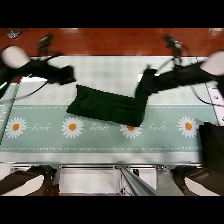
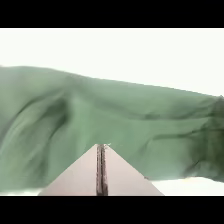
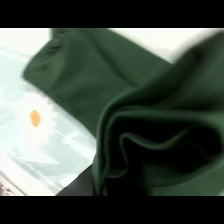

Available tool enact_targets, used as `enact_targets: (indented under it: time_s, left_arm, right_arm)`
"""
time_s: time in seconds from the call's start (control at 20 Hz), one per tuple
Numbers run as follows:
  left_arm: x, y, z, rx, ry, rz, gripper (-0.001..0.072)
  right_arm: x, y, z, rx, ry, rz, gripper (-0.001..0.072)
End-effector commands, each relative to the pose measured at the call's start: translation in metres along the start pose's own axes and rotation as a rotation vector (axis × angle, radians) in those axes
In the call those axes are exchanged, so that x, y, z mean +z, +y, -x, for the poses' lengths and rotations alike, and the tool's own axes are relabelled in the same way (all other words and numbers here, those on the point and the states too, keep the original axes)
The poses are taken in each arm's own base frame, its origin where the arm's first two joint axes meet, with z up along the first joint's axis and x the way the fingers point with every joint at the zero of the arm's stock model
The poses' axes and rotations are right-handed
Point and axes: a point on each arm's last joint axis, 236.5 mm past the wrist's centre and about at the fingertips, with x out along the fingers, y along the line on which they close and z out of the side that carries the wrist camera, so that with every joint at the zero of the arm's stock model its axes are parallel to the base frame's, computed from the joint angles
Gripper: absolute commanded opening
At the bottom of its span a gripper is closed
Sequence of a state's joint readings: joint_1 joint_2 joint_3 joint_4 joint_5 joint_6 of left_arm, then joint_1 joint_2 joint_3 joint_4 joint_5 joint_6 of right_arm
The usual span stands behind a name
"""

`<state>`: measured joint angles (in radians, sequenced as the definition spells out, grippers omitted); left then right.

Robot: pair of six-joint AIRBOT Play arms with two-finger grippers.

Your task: Fold the shirts.

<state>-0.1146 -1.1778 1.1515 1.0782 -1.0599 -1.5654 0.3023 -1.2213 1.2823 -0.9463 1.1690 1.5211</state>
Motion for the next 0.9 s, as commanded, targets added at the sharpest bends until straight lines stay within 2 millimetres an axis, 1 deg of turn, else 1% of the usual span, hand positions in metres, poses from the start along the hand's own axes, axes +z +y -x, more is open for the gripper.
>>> enact_targets:
  time_s: [0.0, 0.05, 0.15, 0.2, 0.25, 0.35, 0.45, 0.5, 0.55, 0.6, 0.65, 0.7, 0.75, 0.8, 0.85]
  left_arm:
    - [-0.054, 0.027, 0.044, 0.012, -0.173, 0.071, 0.0023]
    - [-0.08, 0.021, 0.046, -0.033, -0.176, 0.099, 0.0023]
    - [-0.119, 0.012, 0.046, -0.108, -0.182, 0.142, 0.0022]
    - [-0.134, 0.011, 0.044, -0.133, -0.187, 0.154, 0.0022]
    - [-0.145, 0.012, 0.043, -0.143, -0.192, 0.157, 0.0022]
    - [-0.156, 0.016, 0.041, -0.146, -0.201, 0.174, 0.0022]
    - [-0.157, 0.019, 0.038, -0.14, -0.201, 0.185, 0.0022]
    - [-0.156, 0.02, 0.036, -0.137, -0.203, 0.189, 0.0022]
    - [-0.153, 0.022, 0.035, -0.133, -0.208, 0.195, 0.0022]
    - [-0.15, 0.025, 0.033, -0.128, -0.217, 0.203, 0.0022]
    - [-0.147, 0.027, 0.031, -0.123, -0.222, 0.21, 0.0022]
    - [-0.145, 0.029, 0.029, -0.116, -0.223, 0.214, 0.0022]
    - [-0.145, 0.031, 0.026, -0.111, -0.217, 0.221, 0.0022]
    - [-0.147, 0.035, 0.022, -0.099, -0.203, 0.224, 0.0022]
    - [-0.148, 0.038, 0.019, -0.088, -0.19, 0.226, 0.0022]
  right_arm:
    - [0.017, 0.048, -0.07, 0.072, 0.087, 0.051, 0.0029]
    - [0.02, 0.059, -0.092, 0.091, 0.117, 0.066, 0.0029]
    - [0.022, 0.074, -0.133, 0.111, 0.173, 0.08, 0.0029]
    - [0.021, 0.08, -0.15, 0.119, 0.199, 0.09, 0.0029]
    - [0.017, 0.087, -0.167, 0.129, 0.23, 0.098, 0.0029]
    - [0.011, 0.103, -0.196, 0.175, 0.264, 0.103, 0.0029]
    - [0.004, 0.119, -0.221, 0.22, 0.284, 0.085, 0.0029]
    - [0.0, 0.126, -0.233, 0.248, 0.284, 0.065, 0.0075]
    - [-0.003, 0.128, -0.244, 0.267, 0.288, 0.041, 0.0307]
    - [-0.008, 0.128, -0.251, 0.28, 0.3, 0.031, 0.0607]
    - [-0.007, 0.122, -0.251, 0.278, 0.303, 0.044, 0.0629]
    - [-0.003, 0.115, -0.244, 0.276, 0.307, 0.053, 0.0629]
    - [0.006, 0.105, -0.229, 0.271, 0.312, 0.045, 0.0629]
    - [0.017, 0.091, -0.206, 0.267, 0.323, 0.04, 0.0628]
    - [0.025, 0.076, -0.177, 0.263, 0.338, 0.05, 0.0628]
